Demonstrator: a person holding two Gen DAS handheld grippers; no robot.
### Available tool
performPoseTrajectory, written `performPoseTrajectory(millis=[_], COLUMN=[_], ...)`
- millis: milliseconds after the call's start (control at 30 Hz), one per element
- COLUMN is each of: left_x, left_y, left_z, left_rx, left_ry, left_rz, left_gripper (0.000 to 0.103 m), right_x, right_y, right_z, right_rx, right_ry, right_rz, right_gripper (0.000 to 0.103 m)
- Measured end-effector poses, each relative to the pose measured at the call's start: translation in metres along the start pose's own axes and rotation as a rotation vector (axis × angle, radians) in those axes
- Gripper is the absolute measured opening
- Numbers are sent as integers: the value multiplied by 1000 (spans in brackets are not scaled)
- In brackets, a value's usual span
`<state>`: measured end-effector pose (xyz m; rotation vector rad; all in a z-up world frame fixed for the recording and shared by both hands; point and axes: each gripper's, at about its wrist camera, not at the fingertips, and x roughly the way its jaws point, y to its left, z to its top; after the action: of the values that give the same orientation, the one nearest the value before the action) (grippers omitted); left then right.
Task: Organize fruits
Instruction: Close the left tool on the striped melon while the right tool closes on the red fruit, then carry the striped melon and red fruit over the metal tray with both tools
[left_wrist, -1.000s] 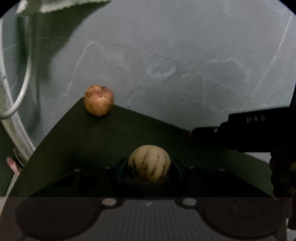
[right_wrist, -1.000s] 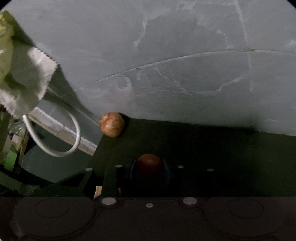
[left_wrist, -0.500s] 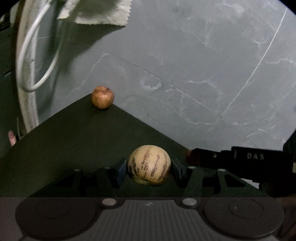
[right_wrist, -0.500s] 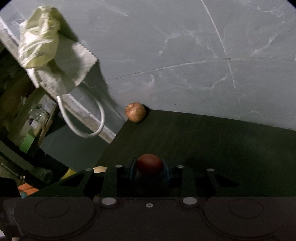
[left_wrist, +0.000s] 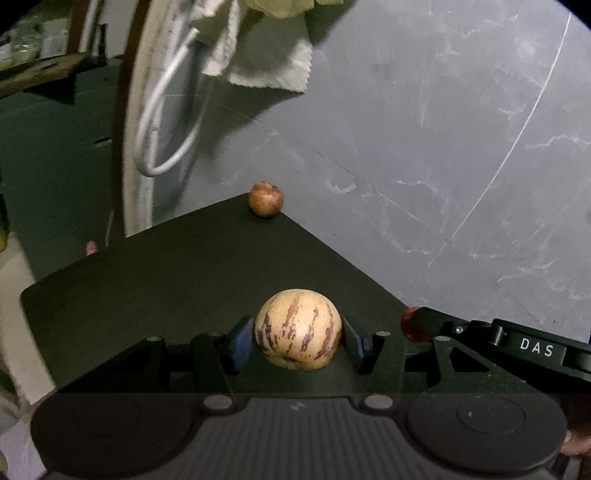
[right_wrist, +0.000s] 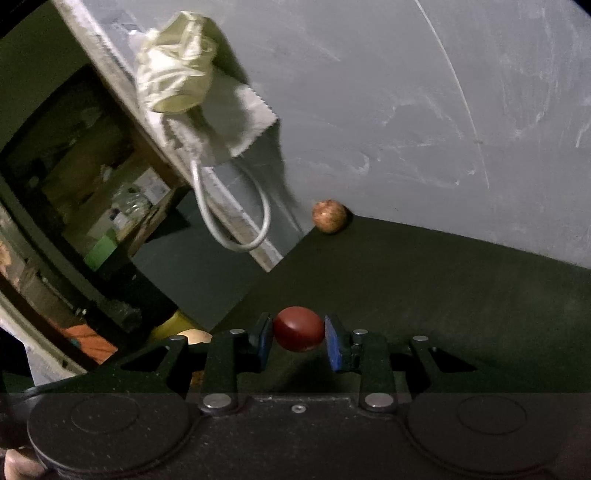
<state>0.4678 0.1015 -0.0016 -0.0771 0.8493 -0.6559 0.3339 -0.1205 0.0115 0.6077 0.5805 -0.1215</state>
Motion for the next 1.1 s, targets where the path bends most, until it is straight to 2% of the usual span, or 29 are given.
performPoseTrajectory(millis=[533, 767, 933, 1100], left_x=[-93, -119, -132, -135], left_y=[-44, -55, -55, -46], left_z=[-79, -106, -118, -127], left_rx=[-132, -169, -171, -167], left_ry=[-125, -133, -121, -124], left_rz=[121, 166, 155, 92], left_gripper=[55, 55, 55, 55], right_x=[-82, -105, -113, -118], right_y=[-12, -9, -2, 6], right_z=[-30, -50, -70, -82], right_rx=[-69, -105, -126, -133], right_ry=[2, 1, -8, -16], right_rz=[95, 88, 65, 29], right_gripper=[32, 32, 32, 32])
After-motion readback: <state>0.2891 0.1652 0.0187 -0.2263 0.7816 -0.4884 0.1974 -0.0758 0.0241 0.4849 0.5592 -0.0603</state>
